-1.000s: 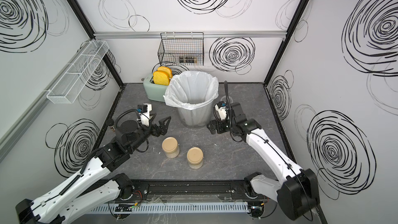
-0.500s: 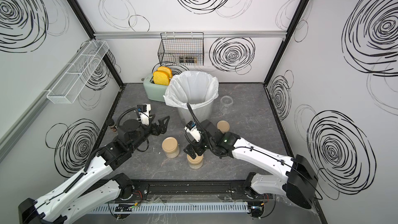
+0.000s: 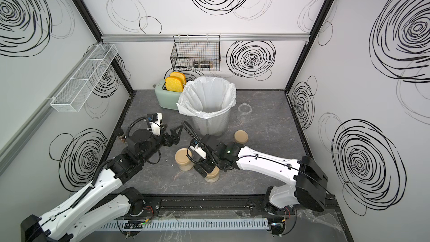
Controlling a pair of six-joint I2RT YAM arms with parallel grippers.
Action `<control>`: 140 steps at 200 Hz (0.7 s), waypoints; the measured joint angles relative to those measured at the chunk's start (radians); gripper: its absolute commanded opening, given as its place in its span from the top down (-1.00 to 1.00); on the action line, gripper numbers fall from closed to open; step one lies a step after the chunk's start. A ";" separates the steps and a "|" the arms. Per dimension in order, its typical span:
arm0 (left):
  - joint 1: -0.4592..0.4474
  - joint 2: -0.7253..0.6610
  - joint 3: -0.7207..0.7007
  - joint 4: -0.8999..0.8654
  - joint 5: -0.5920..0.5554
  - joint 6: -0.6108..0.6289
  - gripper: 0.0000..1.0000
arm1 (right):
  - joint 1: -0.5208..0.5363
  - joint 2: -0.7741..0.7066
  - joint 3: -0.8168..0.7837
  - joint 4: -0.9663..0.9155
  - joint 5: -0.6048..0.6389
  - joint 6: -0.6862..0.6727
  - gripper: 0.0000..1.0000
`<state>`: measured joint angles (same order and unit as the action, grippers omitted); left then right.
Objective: Empty moldy rice from jars
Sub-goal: Pick up the jar from the center of the board.
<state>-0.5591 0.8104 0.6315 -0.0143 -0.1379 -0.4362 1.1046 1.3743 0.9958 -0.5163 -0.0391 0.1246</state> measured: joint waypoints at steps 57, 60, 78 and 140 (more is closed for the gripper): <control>0.017 -0.021 -0.029 0.003 0.006 -0.011 -0.92 | 0.013 0.015 0.000 -0.062 0.004 0.002 -0.96; 0.018 -0.021 -0.029 0.003 0.006 -0.011 -0.92 | 0.014 0.016 0.000 -0.063 0.004 0.003 -0.96; 0.026 -0.022 -0.030 0.003 0.014 -0.013 -0.92 | 0.015 0.027 0.000 -0.078 0.007 0.007 -0.96; 0.040 -0.022 -0.038 0.014 0.046 -0.021 -0.92 | 0.029 0.093 0.001 -0.135 0.035 0.032 -0.96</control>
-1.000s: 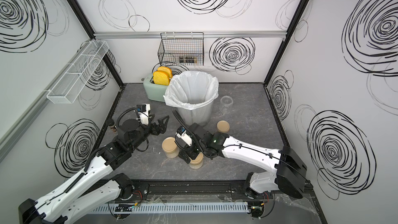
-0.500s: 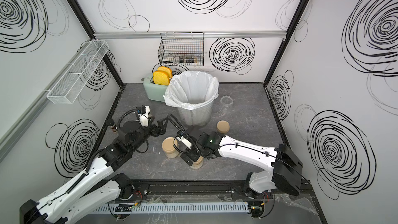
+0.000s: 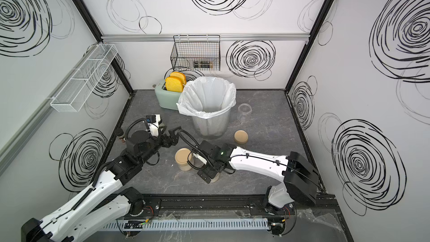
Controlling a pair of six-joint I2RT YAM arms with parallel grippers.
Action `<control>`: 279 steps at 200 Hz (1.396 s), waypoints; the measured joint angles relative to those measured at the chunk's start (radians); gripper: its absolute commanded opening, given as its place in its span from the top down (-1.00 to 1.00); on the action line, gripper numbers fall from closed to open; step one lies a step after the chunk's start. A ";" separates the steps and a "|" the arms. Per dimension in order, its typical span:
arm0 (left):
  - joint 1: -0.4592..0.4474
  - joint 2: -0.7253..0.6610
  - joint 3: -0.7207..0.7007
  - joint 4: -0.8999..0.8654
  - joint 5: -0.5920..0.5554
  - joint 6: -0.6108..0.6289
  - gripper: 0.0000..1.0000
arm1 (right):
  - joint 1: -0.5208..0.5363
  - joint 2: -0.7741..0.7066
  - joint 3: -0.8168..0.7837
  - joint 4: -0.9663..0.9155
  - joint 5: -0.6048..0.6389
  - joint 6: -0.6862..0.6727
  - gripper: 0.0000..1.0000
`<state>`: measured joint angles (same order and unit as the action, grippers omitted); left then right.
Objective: Empty moldy rice from jars
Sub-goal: Pick up the jar from the center of the board.
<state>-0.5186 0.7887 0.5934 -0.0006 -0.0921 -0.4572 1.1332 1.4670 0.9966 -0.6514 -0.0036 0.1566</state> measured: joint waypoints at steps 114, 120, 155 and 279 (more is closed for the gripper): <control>0.028 -0.017 -0.016 0.001 0.030 0.000 -0.92 | 0.009 0.010 0.014 -0.030 0.038 0.019 -0.74; 0.030 -0.017 -0.016 0.001 0.030 0.000 -0.92 | 0.009 0.013 0.018 -0.032 0.039 0.019 -0.74; 0.035 -0.020 -0.018 0.000 0.036 0.000 -0.92 | 0.009 0.018 0.022 -0.036 0.041 0.019 -0.79; 0.038 -0.020 -0.026 0.000 0.047 -0.004 -0.92 | 0.011 0.044 0.022 -0.050 0.045 0.019 -0.76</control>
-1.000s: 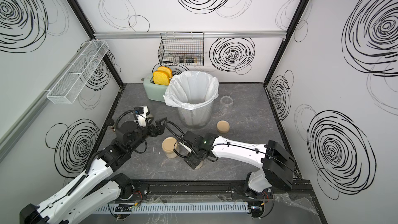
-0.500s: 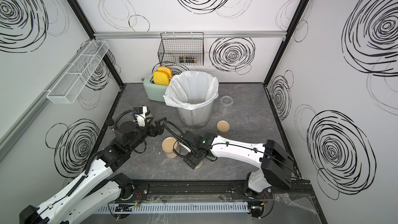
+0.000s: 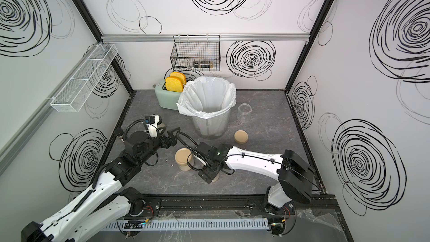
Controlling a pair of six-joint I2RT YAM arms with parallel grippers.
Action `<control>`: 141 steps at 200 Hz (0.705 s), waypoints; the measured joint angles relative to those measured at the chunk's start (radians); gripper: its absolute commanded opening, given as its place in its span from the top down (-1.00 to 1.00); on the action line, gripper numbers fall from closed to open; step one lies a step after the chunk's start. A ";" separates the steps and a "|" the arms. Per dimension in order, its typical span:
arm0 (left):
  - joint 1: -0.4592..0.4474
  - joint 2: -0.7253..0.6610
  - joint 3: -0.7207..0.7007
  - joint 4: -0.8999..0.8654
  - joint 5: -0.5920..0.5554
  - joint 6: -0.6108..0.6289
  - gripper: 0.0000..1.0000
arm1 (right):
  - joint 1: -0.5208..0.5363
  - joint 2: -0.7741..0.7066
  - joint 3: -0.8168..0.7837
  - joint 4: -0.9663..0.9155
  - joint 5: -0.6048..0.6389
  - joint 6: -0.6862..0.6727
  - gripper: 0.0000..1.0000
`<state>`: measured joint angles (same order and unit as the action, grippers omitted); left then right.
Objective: Empty moldy rice from jars
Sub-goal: Pick up the jar from the center of the board.
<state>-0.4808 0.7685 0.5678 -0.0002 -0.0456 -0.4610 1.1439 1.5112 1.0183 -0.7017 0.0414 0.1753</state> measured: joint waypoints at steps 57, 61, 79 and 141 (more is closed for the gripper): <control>0.003 0.001 -0.001 0.000 0.008 0.000 -0.92 | -0.005 -0.006 0.000 -0.003 0.006 0.000 -0.23; 0.003 0.002 -0.001 0.000 0.011 0.000 -0.92 | -0.009 -0.008 -0.001 -0.005 0.006 0.000 -0.22; 0.004 0.006 -0.001 0.002 0.027 0.002 -0.92 | -0.031 -0.035 -0.003 -0.014 -0.005 0.000 -0.13; 0.005 0.035 0.001 0.051 0.199 0.152 -0.92 | -0.305 -0.328 -0.011 0.004 -0.119 -0.003 -0.05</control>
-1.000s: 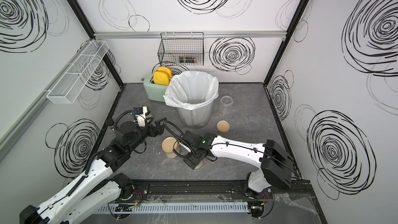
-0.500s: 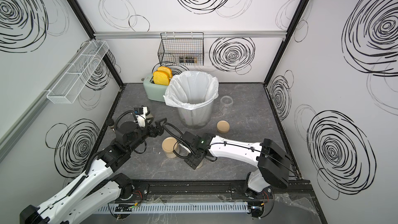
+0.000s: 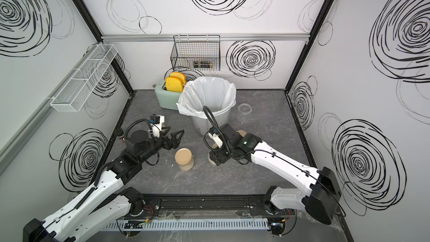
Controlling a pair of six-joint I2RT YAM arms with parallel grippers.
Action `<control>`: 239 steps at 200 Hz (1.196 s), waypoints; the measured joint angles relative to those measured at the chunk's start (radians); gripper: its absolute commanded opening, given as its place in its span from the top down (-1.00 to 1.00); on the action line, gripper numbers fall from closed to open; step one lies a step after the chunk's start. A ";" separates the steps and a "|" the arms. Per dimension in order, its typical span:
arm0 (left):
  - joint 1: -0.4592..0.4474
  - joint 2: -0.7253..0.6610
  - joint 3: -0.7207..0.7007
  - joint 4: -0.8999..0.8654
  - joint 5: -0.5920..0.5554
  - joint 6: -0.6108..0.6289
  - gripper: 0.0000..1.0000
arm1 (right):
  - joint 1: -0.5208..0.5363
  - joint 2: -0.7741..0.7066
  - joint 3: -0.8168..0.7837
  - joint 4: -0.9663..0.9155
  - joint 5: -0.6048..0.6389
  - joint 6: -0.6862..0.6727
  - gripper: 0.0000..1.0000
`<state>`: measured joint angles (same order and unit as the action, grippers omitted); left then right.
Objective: Empty moldy rice from jars
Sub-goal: Pick up the jar from the center of the board.
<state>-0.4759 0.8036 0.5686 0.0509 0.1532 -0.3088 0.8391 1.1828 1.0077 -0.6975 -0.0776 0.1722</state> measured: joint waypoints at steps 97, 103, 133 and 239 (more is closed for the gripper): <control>-0.275 0.141 0.124 -0.002 0.151 0.491 -0.92 | -0.430 -0.183 -0.080 0.192 -0.499 0.083 0.09; -0.293 0.154 0.132 -0.002 0.149 0.517 -0.92 | -0.436 -0.185 -0.081 0.203 -0.520 0.089 0.10; -0.362 0.228 0.173 -0.001 0.120 0.622 -0.93 | -0.447 -0.190 -0.089 0.268 -0.612 0.116 0.12; -0.435 0.381 0.264 0.058 0.021 0.725 -0.92 | -0.427 -0.209 -0.142 0.357 -0.721 0.191 0.15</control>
<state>-0.9108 1.1843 0.8322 0.1085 0.1741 0.4160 0.4118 0.9737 0.8661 -0.3408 -0.7990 0.3630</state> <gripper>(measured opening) 0.962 0.856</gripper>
